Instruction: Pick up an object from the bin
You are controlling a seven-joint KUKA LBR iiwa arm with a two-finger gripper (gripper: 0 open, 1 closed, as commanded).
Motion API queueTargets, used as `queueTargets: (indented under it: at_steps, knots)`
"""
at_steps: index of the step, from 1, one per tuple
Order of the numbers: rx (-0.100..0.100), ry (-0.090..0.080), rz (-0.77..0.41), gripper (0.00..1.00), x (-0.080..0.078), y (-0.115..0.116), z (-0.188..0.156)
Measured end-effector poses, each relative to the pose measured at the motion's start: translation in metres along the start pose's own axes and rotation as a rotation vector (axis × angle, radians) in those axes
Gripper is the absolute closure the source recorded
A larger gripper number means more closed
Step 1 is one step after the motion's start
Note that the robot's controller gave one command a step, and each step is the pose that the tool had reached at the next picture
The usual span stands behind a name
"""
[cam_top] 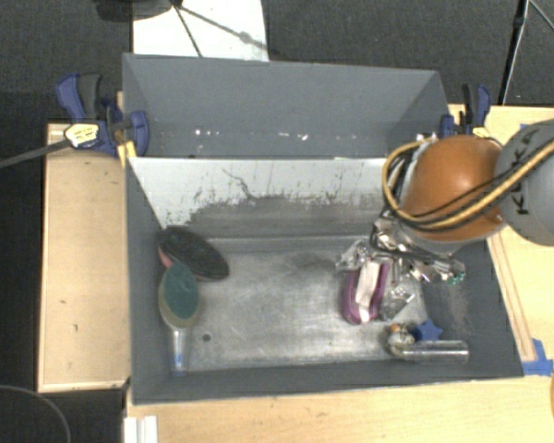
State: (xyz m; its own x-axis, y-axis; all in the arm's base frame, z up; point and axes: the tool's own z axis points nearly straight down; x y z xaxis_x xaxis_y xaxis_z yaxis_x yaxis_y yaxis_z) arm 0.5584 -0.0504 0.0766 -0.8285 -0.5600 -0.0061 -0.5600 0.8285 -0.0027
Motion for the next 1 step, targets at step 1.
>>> queueTargets:
  at_steps: [1]
  knots:
    - [0.0, -0.002, 0.007, 1.0, -0.0011, -0.0002, -0.0011]
